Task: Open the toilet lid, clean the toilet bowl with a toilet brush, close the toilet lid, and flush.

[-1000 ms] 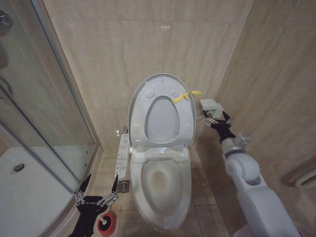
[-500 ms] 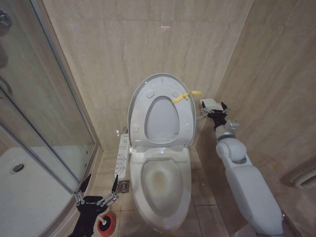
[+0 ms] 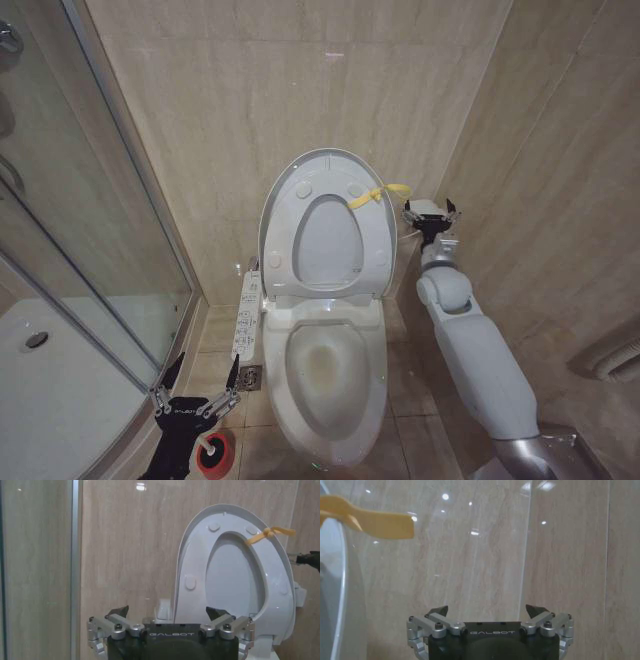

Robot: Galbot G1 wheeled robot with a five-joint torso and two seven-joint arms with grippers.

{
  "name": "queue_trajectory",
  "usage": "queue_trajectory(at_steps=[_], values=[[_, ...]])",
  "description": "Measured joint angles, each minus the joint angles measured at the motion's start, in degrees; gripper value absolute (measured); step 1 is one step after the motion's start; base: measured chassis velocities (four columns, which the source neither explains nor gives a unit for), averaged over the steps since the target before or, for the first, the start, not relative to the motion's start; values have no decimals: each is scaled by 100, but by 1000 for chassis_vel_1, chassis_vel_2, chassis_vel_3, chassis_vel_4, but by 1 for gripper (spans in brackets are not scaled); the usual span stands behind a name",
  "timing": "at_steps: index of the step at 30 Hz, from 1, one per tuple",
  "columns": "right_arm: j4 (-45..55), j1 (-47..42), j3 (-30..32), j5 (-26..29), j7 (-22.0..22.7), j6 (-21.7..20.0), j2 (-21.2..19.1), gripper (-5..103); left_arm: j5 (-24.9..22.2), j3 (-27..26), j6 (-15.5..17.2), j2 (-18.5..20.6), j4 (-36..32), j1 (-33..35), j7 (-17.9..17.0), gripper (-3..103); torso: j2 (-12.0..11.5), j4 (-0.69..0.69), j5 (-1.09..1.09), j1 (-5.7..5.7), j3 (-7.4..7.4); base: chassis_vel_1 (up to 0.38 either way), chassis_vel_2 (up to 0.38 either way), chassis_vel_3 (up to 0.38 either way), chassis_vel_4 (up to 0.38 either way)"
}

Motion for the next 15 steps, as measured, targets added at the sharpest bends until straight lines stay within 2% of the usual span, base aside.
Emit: queue_trajectory(at_steps=[8,15], values=[[-185,172,-287,-121,108,-1,77,100,0,0,0,0,0,0,0,100,0,-1,0,0,0,0,0,0,0],[-60,256,-487,211,-24,-105,-18,100,0,0,0,0,0,0,0,100,0,-1,1,0,0,0,0,0,0]])
